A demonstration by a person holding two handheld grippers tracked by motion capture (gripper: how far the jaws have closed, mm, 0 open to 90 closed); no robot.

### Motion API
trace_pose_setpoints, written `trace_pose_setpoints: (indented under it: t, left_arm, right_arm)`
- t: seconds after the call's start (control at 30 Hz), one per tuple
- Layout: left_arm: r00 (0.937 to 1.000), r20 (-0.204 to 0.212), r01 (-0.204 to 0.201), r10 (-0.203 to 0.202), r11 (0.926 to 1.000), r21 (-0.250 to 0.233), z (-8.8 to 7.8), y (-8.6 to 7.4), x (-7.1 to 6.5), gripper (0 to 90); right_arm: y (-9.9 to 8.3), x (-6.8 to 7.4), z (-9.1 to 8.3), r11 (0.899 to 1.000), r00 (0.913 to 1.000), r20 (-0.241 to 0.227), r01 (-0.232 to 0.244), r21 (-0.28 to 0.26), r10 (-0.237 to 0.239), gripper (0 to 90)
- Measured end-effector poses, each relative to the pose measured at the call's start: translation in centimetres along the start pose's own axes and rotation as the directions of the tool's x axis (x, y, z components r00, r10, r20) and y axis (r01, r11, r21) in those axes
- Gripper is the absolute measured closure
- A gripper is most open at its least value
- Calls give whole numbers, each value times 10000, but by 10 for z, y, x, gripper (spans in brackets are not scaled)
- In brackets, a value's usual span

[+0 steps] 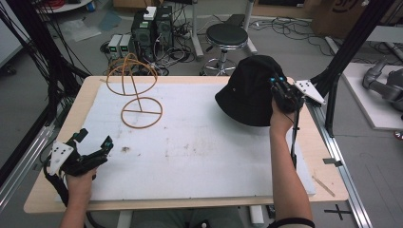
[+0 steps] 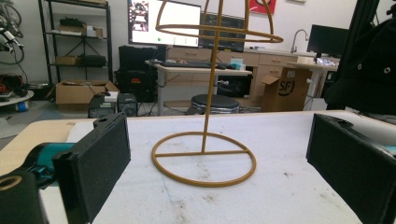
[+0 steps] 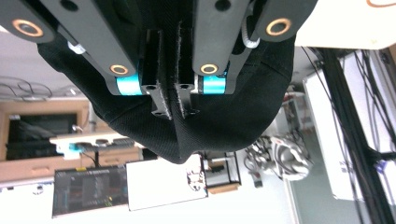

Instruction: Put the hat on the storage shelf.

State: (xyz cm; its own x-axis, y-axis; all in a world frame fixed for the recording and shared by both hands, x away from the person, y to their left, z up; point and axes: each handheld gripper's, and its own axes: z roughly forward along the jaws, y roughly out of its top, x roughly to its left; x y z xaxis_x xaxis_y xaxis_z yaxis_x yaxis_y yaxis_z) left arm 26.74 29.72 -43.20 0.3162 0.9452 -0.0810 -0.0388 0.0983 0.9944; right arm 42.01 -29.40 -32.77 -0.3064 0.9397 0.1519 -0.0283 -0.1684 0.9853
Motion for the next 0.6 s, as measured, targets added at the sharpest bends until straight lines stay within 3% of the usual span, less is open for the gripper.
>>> trace_pose_setpoints:
  t: [0.6]
  left_arm:
    - [9999, 49, 147, -146, 9998, -140, -3, 2, 0, 66]
  right_arm:
    - [49, 39, 9, 9950, 9991, -349, 187, -976, -222, 865]
